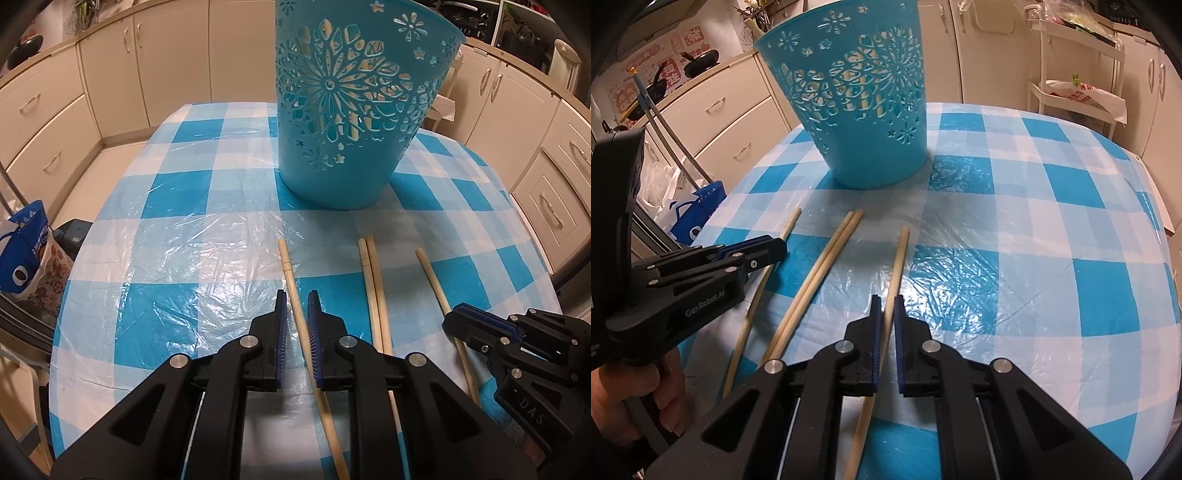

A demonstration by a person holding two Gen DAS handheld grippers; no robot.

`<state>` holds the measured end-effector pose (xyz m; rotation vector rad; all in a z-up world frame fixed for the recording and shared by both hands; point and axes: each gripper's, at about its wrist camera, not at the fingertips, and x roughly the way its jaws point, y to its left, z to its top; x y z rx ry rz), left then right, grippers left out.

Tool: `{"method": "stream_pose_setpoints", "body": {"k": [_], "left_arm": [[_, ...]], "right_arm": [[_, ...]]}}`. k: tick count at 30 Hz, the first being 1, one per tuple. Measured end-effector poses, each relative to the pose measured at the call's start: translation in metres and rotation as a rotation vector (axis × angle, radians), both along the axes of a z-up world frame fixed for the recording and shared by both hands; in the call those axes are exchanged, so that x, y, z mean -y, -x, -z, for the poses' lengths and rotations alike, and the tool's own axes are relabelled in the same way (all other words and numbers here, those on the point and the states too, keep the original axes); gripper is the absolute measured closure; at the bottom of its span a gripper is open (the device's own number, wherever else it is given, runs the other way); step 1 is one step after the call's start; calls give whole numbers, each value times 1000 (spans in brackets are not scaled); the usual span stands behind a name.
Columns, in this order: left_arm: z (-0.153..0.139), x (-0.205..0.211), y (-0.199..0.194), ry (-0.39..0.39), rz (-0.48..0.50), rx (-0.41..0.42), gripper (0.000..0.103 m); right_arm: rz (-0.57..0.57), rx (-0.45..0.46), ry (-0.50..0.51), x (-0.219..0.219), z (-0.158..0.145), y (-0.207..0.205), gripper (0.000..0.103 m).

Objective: Organize utensils
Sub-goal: 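Grasp a wooden stick with the left tool while the right tool grasps another, then lift the left tool's stick over the teal cup and release it inside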

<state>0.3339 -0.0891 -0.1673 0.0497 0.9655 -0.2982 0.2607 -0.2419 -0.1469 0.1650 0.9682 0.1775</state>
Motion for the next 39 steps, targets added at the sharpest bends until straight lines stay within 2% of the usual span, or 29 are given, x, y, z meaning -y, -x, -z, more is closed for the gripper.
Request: {"method": "stream_pose_setpoints", "body": {"k": [8,9,11,15,19,23,27,34,39], "left_arm": [[1,3,2,-16,18,17,87],[1,3,2,-11,23,16,88],[1,1,2,5,24,5,96],[2,0,3,1,30,8,96],[2,2,4,-5,35,15,97],[-1,0,8,21,30,24,98],[-24,-4,23,68,31,116,98],[-77,-12,46,163,44,302,98],[-109,-17,57,214,52,395,98]], "right_arm": [[-20,12,65,-8,-1,2,95],[-18,12,59,-7,-1,2,96],[-9,17,41,-4,-3,3,97],[17,42,25,0,-9,6,97],[22,23,21,1,1,3,97],[45,27,-44,10,1,6,97],[90,22,-174,30,6,8,97],[105,60,-208,34,0,14,97],[126,128,-271,44,-7,22,97]]}}
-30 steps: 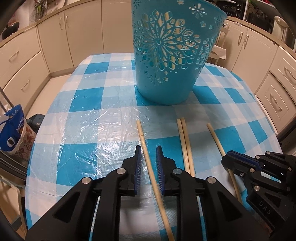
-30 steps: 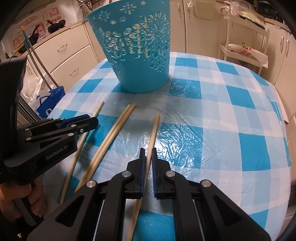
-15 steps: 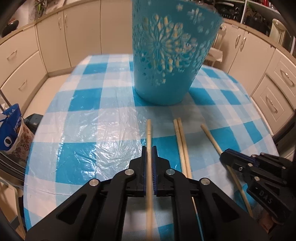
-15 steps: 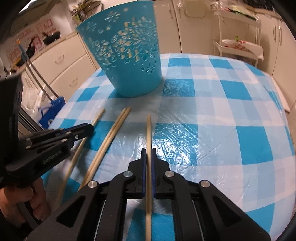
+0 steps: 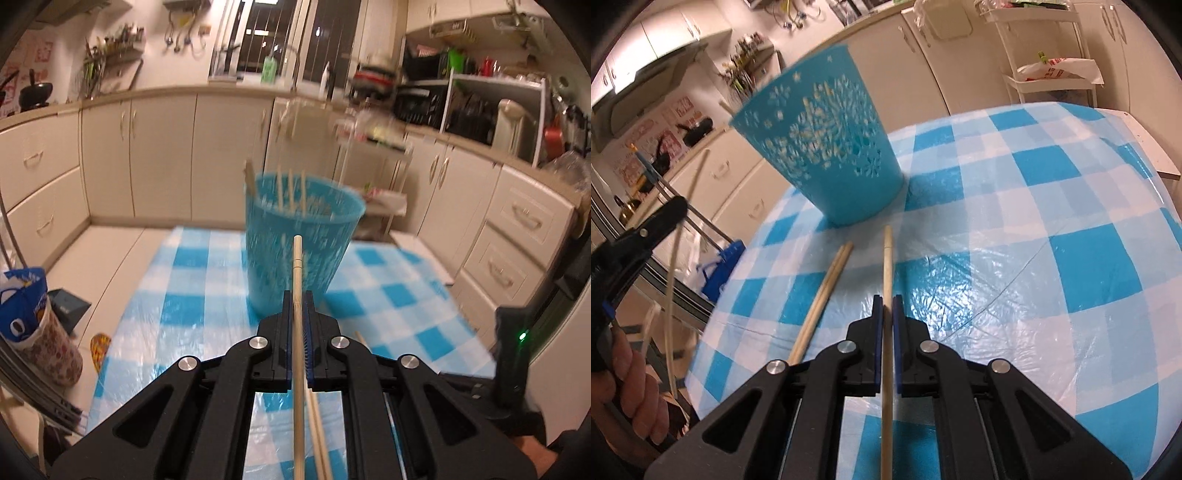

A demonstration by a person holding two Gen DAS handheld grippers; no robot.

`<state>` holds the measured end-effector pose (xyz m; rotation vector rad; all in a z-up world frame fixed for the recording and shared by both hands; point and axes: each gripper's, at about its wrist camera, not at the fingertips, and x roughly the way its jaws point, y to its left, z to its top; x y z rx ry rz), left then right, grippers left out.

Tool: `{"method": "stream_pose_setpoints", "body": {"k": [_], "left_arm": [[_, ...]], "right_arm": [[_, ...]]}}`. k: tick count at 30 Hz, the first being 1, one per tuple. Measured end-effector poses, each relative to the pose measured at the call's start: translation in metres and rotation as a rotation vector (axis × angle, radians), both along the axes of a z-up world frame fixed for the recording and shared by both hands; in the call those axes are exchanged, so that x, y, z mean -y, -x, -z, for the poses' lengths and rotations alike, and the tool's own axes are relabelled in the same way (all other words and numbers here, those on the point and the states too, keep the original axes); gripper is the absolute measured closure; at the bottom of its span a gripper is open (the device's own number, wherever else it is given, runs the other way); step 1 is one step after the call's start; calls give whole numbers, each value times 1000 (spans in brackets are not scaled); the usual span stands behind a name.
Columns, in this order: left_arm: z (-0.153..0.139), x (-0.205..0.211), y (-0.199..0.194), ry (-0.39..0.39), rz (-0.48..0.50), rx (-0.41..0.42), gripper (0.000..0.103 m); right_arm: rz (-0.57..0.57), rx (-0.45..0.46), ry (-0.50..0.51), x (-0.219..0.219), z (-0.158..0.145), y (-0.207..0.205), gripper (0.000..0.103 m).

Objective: Organize utensils
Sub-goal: 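Lift the left tool's stick over the teal cup and release it inside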

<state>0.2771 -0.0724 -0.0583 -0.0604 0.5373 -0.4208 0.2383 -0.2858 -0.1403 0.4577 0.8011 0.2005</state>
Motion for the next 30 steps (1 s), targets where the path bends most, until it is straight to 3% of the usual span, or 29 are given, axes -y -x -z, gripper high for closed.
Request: {"method": "stream_pose_setpoints", "body": {"k": [8,14,30], "left_arm": [[-42,-12,18,99,6,146,98],[-75,-18,8,147,-15,247,98],[-131,21,-92,271,-39,415,98]], "right_arm": [[58,42,-66,15,-3,4,97],[64,51,-82,18,-3,6,97],[52,70,-126,23,-2,8,97]]}}
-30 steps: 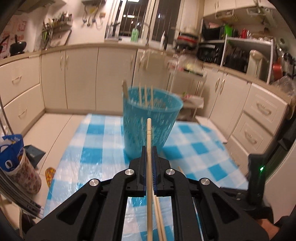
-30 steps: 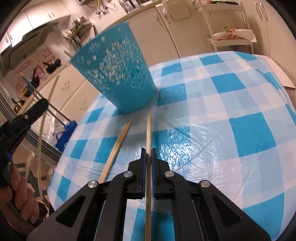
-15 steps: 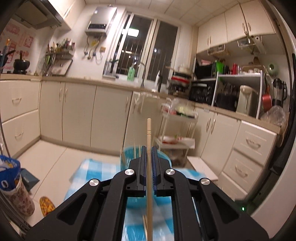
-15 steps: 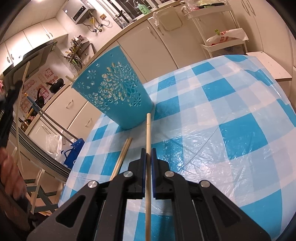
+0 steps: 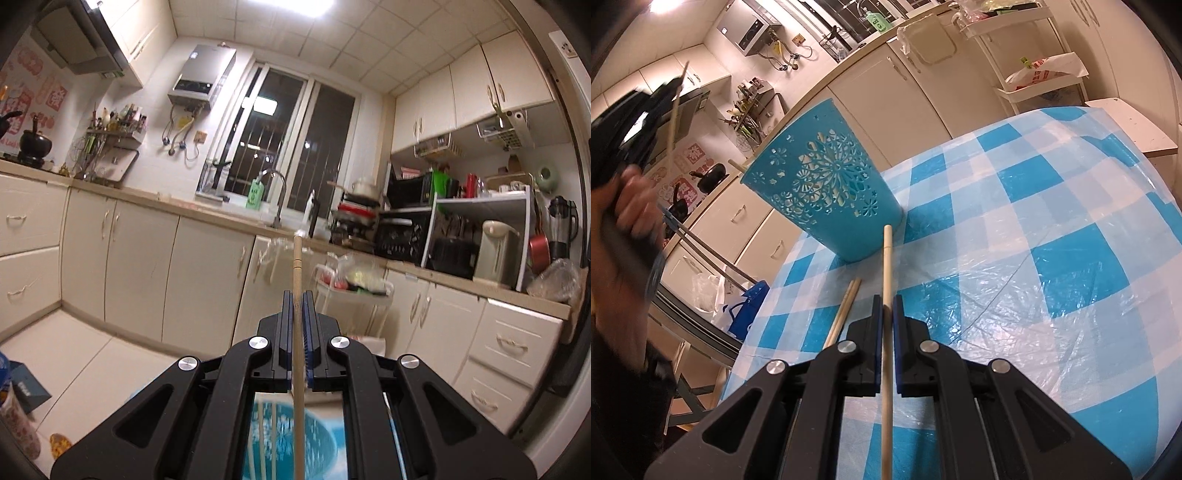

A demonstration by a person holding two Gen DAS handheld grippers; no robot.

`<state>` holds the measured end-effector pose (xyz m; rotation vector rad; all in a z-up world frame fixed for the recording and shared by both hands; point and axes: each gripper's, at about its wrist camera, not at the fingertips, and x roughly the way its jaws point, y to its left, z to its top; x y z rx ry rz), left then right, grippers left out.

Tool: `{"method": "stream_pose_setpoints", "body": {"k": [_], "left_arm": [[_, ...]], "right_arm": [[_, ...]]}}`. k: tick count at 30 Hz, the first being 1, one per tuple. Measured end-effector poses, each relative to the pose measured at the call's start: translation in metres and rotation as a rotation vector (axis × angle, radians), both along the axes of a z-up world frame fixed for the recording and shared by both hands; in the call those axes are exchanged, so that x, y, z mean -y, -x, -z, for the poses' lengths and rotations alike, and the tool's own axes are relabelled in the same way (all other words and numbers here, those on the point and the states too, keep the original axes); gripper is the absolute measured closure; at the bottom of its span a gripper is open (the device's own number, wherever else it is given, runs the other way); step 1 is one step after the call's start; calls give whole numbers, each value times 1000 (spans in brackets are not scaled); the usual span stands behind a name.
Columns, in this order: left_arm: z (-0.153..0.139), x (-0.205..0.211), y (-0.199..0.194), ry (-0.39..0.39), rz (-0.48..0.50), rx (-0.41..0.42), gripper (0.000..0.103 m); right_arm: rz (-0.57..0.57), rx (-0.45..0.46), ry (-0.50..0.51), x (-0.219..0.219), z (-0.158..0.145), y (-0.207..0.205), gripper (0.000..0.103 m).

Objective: Organize utensils
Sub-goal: 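Lift the left tool's stick over the teal cup and release it inside, then carry the right tool's stick over the teal cup and release it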

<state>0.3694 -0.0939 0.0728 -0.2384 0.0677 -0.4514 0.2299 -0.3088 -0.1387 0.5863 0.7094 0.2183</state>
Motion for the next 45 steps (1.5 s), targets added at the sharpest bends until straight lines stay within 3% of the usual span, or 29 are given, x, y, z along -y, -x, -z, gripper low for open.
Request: {"method": "stream_pose_setpoints", "body": {"k": [4,11,18,28,31,33,40,42,45], "left_arm": [[6,17,-32,10,-32,3,98],[43,37,-60,-21,-72,-52,98],[67,39,-60,-75,-102,-71,98],[98,41,-55,-162,-76,-161,97],[97,37,-47,-169,-76,-176,86],[94,28,-37,-165,-92,-176,68],[86,-12,17,-165,-150,-142,41],[94,-27,38,-175,-181,-150,30],[119,-44,56,-187,-196,-221,25]], "right_arm": [[-4,3,-8,1,0,0,97],[-4,1,-15,2,1,0,97],[-4,0,-18,2,1,-1,97],[3,-1,-21,4,1,1,97],[7,0,-24,5,1,2,97],[9,0,-26,6,1,2,97],[7,15,-27,7,-1,4,97],[8,28,-31,7,-4,5,97],[18,50,-53,11,-8,8,97]]}}
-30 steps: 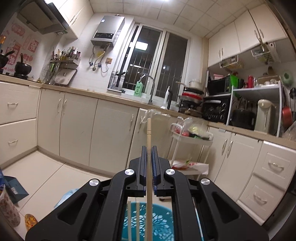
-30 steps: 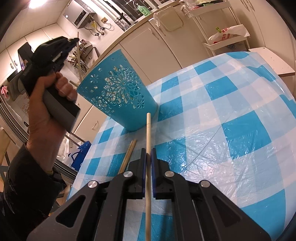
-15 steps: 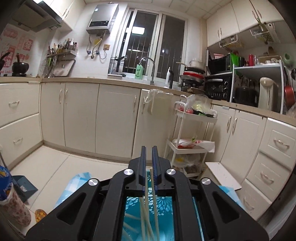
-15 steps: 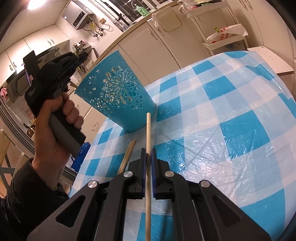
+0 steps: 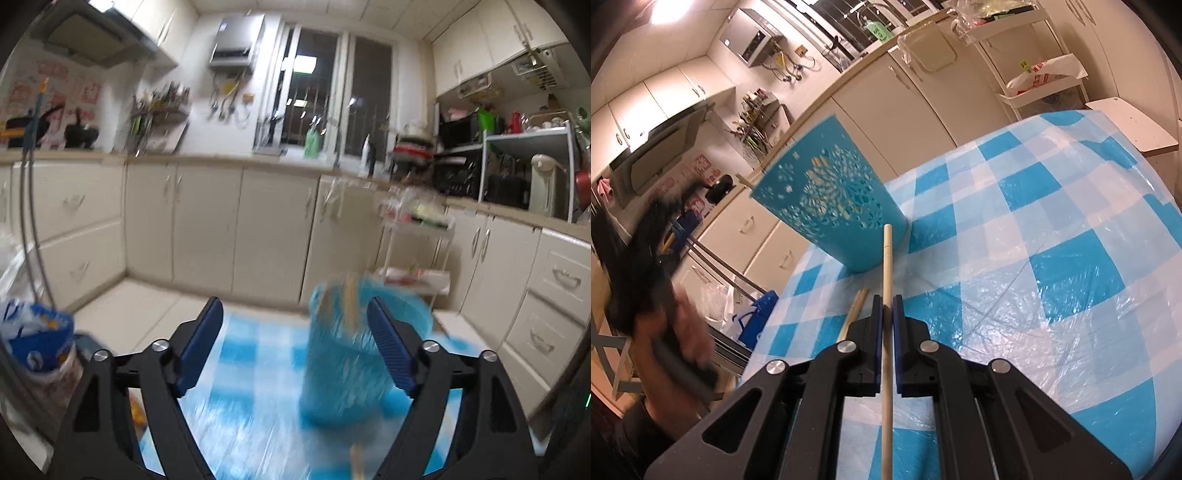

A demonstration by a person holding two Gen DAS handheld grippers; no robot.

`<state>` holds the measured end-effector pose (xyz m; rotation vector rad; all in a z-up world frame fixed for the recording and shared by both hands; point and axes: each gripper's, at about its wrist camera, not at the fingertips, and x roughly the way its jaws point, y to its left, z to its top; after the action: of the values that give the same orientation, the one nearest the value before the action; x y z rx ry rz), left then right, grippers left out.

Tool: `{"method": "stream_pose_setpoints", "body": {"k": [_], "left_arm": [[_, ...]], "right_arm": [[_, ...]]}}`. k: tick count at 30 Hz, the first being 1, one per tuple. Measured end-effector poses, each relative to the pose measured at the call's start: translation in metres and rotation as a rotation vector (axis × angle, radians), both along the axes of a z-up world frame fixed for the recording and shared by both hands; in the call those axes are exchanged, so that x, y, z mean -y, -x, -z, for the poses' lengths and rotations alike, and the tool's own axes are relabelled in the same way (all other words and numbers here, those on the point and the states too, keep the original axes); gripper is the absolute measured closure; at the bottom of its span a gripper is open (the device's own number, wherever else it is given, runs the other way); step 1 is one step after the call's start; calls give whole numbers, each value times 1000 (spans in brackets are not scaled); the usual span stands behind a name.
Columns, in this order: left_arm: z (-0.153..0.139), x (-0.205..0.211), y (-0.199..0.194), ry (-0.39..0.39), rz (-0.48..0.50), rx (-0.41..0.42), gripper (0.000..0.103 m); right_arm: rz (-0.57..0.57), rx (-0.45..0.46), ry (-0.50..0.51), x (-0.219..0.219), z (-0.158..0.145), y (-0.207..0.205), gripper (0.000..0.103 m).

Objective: Organize utensils
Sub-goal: 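Carry the right tool's stick over the teal cup and release it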

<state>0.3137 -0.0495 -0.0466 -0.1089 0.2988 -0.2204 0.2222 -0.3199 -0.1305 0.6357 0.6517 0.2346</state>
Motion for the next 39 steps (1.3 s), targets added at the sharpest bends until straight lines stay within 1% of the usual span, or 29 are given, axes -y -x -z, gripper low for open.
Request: {"method": "stream_pose_setpoints", "body": {"k": [2,4,6,10,12,15,18,20,22,24,25,28,30,34,37,39], "left_arm": [[22,-11,6,6,-7,-72,25],[39,-22,10,26,-17,-119,25],[51,-29,13,39,-29,-140,25],[69,-39,14,82,-36,-170,22],[73,-44,14,106,-39,-184,20],[74,-47,13,138,-49,-180,17],[72,-48,12,147,-60,-180,17],[72,-48,13,145,-64,-174,17],[70,-46,13,139,-64,-167,17],[69,-44,14,130,-62,-159,16],[69,-44,15,129,-61,-157,15],[69,-45,14,138,-62,-162,15],[71,-49,12,159,-67,-173,15],[75,-58,10,202,-80,-193,15],[76,-60,9,210,-82,-196,15],[75,-59,9,208,-81,-196,15]], "right_arm": [[9,3,-33,3,-1,0,97],[11,25,-47,4,-11,0,97],[8,63,-50,3,-26,-2,97],[3,166,-52,-1,-71,-17,97],[4,208,-55,-3,-90,-30,97],[13,282,-64,-8,-123,-58,97],[45,352,-47,-15,-151,-86,97],[80,384,-25,-19,-165,-107,97],[119,395,3,-23,-174,-127,97],[150,388,37,-27,-178,-150,97],[160,369,62,-31,-178,-166,97],[162,318,128,-41,-171,-193,97],[151,284,170,-47,-165,-205,97],[123,244,243,-57,-151,-212,97],[100,214,247,-57,-138,-208,97],[88,201,249,-56,-134,-202,97]]}}
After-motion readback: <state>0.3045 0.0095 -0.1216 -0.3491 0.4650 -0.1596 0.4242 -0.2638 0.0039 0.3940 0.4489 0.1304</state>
